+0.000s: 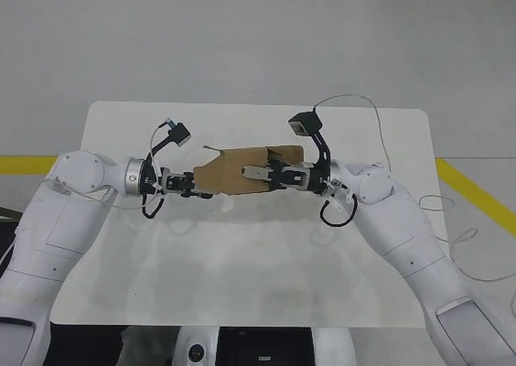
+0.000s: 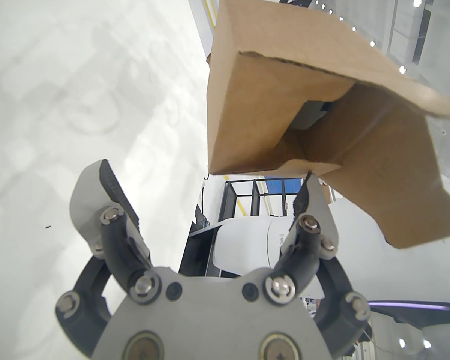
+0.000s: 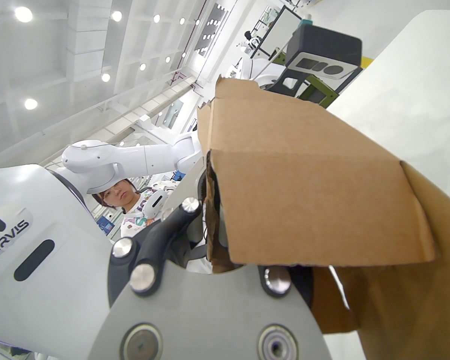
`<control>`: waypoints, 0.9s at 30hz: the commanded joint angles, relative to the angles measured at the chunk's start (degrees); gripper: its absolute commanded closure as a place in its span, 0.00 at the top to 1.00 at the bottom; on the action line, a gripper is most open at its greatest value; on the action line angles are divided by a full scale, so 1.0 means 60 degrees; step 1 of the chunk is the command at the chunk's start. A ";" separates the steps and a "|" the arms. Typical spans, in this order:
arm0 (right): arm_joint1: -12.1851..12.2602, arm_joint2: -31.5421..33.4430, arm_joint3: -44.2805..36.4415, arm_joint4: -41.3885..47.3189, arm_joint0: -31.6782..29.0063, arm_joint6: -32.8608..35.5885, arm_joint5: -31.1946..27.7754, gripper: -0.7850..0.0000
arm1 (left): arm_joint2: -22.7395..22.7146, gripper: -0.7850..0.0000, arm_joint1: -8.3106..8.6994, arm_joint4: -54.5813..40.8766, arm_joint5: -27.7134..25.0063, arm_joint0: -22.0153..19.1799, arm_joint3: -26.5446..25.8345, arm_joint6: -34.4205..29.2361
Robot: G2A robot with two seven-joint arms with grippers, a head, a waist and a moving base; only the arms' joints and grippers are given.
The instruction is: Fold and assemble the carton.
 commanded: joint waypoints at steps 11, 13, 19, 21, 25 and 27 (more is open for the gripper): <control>0.0481 0.1010 -0.1203 -0.0239 -0.1180 0.0673 0.1400 0.00 | -0.0316 1.00 0.0075 0.0123 -0.0018 0.0002 0.0330 0.0213; 0.0491 0.0963 -0.1284 -0.0208 -0.1258 0.0814 0.1623 0.00 | -0.0361 1.00 0.0084 0.0122 -0.0024 -0.0006 0.0368 0.0235; 0.0376 0.0575 -0.1168 0.0299 -0.1242 0.1096 0.1827 0.00 | -0.0386 1.00 0.0090 0.0119 -0.0016 -0.0015 0.0379 0.0285; 0.0309 0.0392 -0.1038 0.0495 -0.1152 0.1240 0.1827 0.00 | -0.0353 1.00 0.0083 0.0136 -0.0011 -0.0014 0.0357 0.0292; 0.0198 0.0147 -0.0736 0.0700 -0.0967 0.1376 0.1776 0.00 | -0.0284 1.00 0.0067 0.0127 -0.0005 -0.0010 0.0345 0.0308; 0.0162 0.0099 -0.0620 0.0751 -0.0893 0.1416 0.1721 0.00 | -0.0263 1.00 0.0062 0.0110 0.0003 -0.0015 0.0349 0.0289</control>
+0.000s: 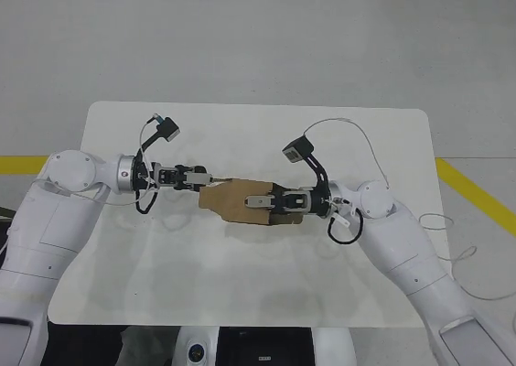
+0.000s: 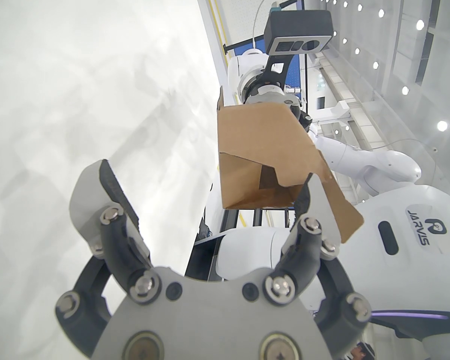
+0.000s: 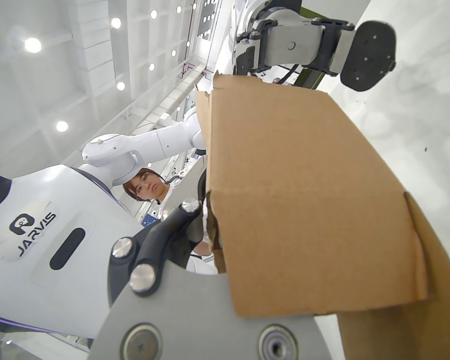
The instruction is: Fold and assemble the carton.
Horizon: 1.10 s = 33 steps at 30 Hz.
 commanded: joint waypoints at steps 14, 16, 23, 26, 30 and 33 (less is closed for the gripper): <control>-0.0132 -0.0053 0.0234 -0.0135 0.0218 -0.0141 -0.0336 0.00 | 0.0104 1.00 -0.0015 -0.0183 0.0055 0.0038 -0.0097 -0.0257; -0.0156 -0.0089 0.0269 -0.0117 0.0251 -0.0114 -0.0341 0.00 | 0.0130 1.00 -0.0024 -0.0206 0.0041 0.0033 -0.0109 -0.0245; -0.0175 -0.0072 0.0418 -0.0208 0.0278 -0.0066 -0.0236 0.00 | -0.0214 1.00 0.0043 -0.0323 -0.0049 0.0014 0.0039 -0.0162; -0.0177 -0.0074 0.0393 -0.0211 0.0251 0.0013 -0.0129 0.00 | -0.0371 1.00 0.0078 -0.0417 -0.0021 0.0039 0.0096 -0.0172; -0.0212 -0.0168 0.0313 -0.0115 0.0268 0.0230 -0.0032 0.00 | -0.0457 1.00 0.0099 -0.0359 -0.0006 0.0077 0.0204 -0.0039; -0.0270 -0.0282 0.0332 -0.0007 0.0330 0.0326 -0.0036 0.00 | -0.0364 1.00 0.0078 -0.0352 0.0019 0.0101 0.0293 0.0002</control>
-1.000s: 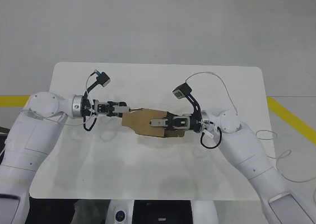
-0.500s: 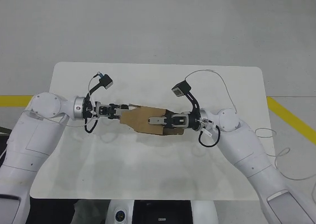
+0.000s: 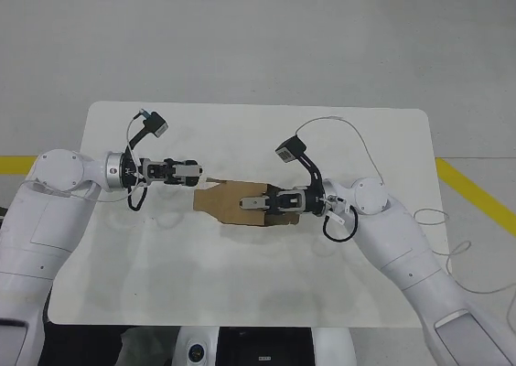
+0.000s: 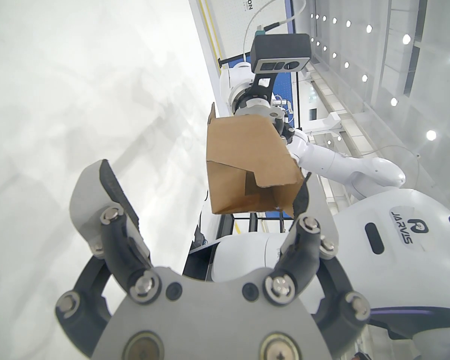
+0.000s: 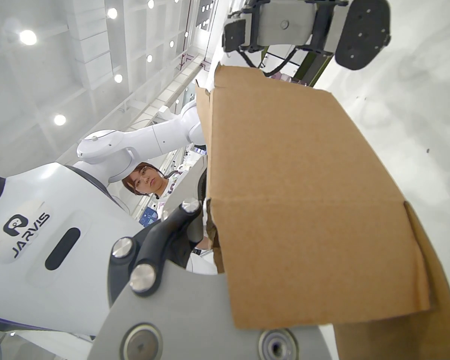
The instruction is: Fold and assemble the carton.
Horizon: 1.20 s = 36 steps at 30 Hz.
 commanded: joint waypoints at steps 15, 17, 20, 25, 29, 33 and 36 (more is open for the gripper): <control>-0.0232 -0.0267 0.0369 0.0056 0.0303 -0.0266 -0.0391 0.00 | 0.0564 1.00 -0.0127 -0.0246 0.0204 0.0029 -0.0091 -0.0470; -0.0248 -0.0287 0.0356 0.0068 0.0318 -0.0274 -0.0398 0.00 | 0.0625 1.00 -0.0143 -0.0264 0.0222 0.0057 -0.0120 -0.0467; -0.0271 -0.0323 0.0358 0.0079 0.0342 -0.0286 -0.0411 0.00 | 0.0657 1.00 -0.0153 -0.0255 0.0241 0.0041 -0.0114 -0.0476; -0.0298 -0.0375 0.0392 0.0100 0.0373 -0.0267 -0.0392 0.00 | 0.0653 1.00 -0.0158 -0.0225 0.0244 -0.0001 -0.0094 -0.0474; -0.0312 -0.0408 0.0403 0.0122 0.0388 -0.0260 -0.0384 0.00 | 0.0696 1.00 -0.0173 -0.0234 0.0253 -0.0018 -0.0107 -0.0477; -0.0313 -0.0412 0.0440 0.0111 0.0397 -0.0259 -0.0384 0.00 | 0.0722 1.00 -0.0185 -0.0257 0.0242 -0.0041 -0.0084 -0.0517; -0.0299 -0.0376 0.0480 0.0069 0.0402 -0.0268 -0.0393 0.00 | 0.0713 1.00 -0.0184 -0.0271 0.0247 -0.0045 -0.0030 -0.0549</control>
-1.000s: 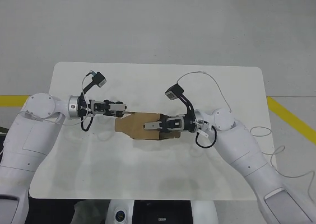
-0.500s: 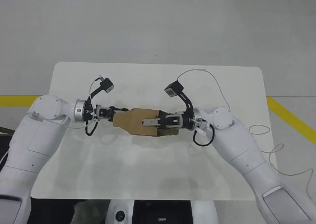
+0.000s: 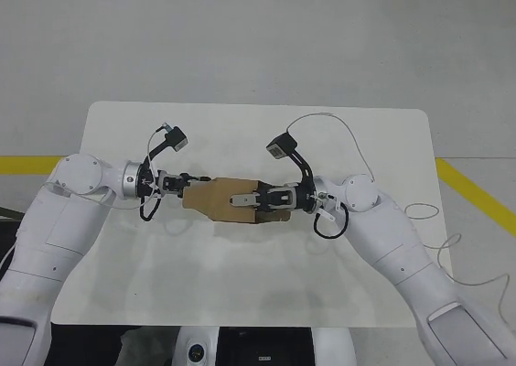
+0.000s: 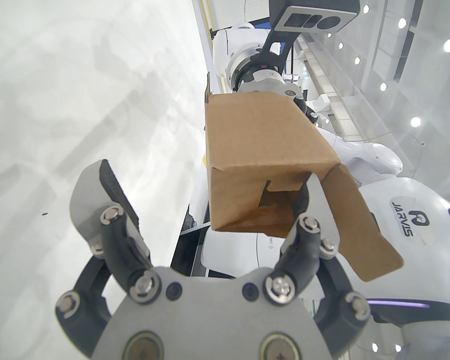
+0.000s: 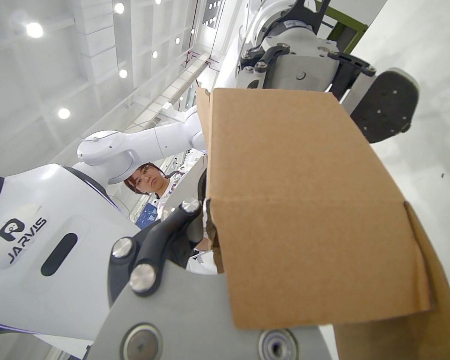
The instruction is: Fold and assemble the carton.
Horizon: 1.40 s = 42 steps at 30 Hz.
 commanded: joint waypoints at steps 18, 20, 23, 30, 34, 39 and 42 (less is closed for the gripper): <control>0.0589 0.1319 -0.0426 -0.2085 -0.0706 -0.0736 0.0590 0.00 | -0.0754 1.00 0.0194 0.0089 -0.0063 0.0187 -0.0422 0.0174; 0.0589 0.1300 -0.0557 -0.2123 -0.0755 -0.0815 0.0647 0.00 | -0.0659 1.00 0.0191 0.0289 -0.0057 0.0195 -0.0600 0.0111; 0.0564 0.1217 -0.0651 -0.2071 -0.0750 -0.0847 0.0660 0.00 | -0.0478 1.00 0.0167 0.0545 -0.0035 0.0152 -0.0725 0.0104; 0.0533 0.1170 -0.0625 -0.1904 -0.0662 -0.0801 0.0524 0.00 | -0.0281 1.00 0.0143 0.0919 0.0159 0.0031 -0.0394 0.0214; 0.0541 0.1199 -0.0753 -0.1883 -0.0655 -0.0788 0.0506 0.00 | -0.0301 1.00 0.0160 0.0982 0.0209 0.0027 -0.0181 0.0179; 0.0516 0.1145 -0.0953 -0.1792 -0.0593 -0.0752 0.0438 0.00 | -0.0244 1.00 0.0155 0.0959 0.0267 0.0006 -0.0068 0.0113; 0.0477 0.1047 -0.0997 -0.1655 -0.0520 -0.0699 0.0398 0.00 | -0.0165 1.00 0.0135 0.0863 0.0289 -0.0001 -0.0033 0.0060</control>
